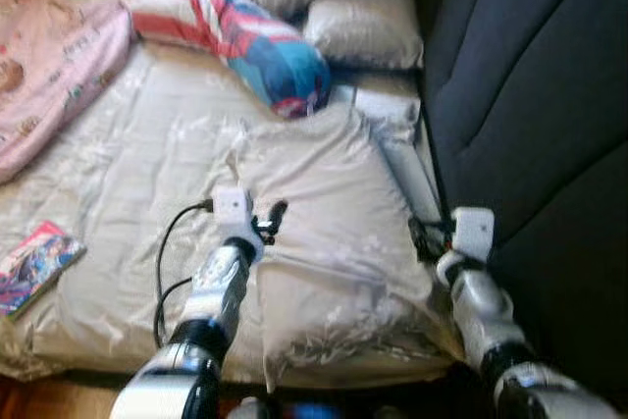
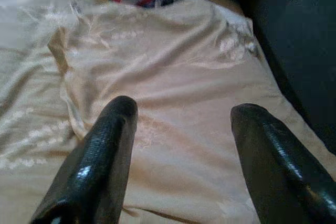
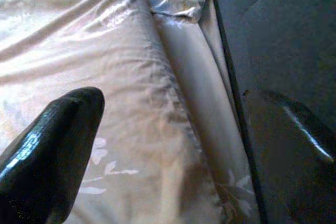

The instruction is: Clean up the room

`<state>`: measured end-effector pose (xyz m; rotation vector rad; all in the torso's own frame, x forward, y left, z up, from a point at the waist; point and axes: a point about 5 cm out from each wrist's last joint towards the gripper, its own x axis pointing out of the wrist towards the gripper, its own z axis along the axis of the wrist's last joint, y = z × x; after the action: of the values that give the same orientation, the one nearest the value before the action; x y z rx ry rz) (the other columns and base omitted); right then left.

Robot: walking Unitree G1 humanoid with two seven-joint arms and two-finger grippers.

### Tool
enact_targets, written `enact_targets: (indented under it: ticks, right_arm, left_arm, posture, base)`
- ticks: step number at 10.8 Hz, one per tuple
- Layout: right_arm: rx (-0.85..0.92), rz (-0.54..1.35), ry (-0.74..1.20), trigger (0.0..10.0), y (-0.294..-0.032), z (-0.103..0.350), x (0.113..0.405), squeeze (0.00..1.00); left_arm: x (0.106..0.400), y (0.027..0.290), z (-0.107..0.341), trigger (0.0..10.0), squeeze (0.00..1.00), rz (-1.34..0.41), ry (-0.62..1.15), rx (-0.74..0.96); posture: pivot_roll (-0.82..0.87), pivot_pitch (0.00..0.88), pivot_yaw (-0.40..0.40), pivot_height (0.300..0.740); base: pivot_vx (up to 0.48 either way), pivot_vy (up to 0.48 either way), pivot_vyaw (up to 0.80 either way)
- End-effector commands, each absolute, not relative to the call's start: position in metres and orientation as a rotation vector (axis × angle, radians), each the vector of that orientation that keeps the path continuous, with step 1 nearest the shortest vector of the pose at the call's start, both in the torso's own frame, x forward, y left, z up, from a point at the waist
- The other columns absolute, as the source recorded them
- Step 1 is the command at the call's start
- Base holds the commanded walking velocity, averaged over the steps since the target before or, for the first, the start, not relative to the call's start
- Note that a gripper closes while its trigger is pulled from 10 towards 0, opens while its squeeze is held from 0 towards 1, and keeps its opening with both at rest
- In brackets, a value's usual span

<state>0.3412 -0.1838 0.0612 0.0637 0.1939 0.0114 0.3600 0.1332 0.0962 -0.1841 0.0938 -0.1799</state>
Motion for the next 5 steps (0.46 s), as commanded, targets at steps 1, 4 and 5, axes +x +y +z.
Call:
enact_targets:
  ticks: [1,4,5]
  right_arm:
    - [0.059,0.005,0.243,10.0,-0.186,0.054,0.338,1.0]
    - [0.072,-0.047,0.265,10.0,-0.198,0.056,0.339,0.0]
    - [0.125,-0.065,0.194,10.0,-0.205,0.055,0.333,0.0]
  left_arm:
    - [0.358,0.135,0.089,10.0,1.0,-0.168,0.14,-0.188]
    - [0.355,0.15,0.076,10.0,0.0,-0.06,0.197,-0.268]
    - [0.344,0.161,0.066,10.0,0.0,-0.072,0.172,-0.174]
  posture:
    - [0.05,0.298,-0.009,0.74]
    - [0.05,0.345,-0.02,0.74]
    - [0.04,0.343,-0.021,0.74]
  base:
    - [0.0,0.0,0.0]
    - [0.0,0.0,0.0]
    - [0.0,0.0,0.0]
